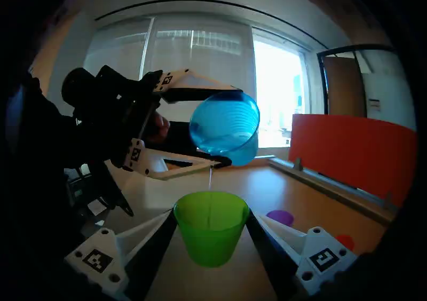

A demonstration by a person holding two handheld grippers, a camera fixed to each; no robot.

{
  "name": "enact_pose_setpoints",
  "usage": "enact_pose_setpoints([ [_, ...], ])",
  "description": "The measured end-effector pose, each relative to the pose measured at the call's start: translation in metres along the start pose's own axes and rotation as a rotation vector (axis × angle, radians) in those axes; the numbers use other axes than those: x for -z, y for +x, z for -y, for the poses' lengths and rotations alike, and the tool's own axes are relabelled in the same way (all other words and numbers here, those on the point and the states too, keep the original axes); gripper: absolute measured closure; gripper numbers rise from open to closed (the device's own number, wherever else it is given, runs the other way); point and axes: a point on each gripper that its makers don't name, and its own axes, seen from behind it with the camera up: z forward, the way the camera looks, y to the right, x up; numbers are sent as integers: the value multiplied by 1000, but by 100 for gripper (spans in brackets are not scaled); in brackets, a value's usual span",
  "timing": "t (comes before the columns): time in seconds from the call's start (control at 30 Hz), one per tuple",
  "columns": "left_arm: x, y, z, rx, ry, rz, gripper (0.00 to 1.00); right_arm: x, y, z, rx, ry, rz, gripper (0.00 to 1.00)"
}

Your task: Pour water

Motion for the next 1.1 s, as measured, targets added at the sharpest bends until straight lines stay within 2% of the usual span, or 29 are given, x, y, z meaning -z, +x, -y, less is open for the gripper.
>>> enact_pose_setpoints([
  [1.1,-2,4,2,-47,1,-4,12,1,4,-1,7,-3,-7,7],
])
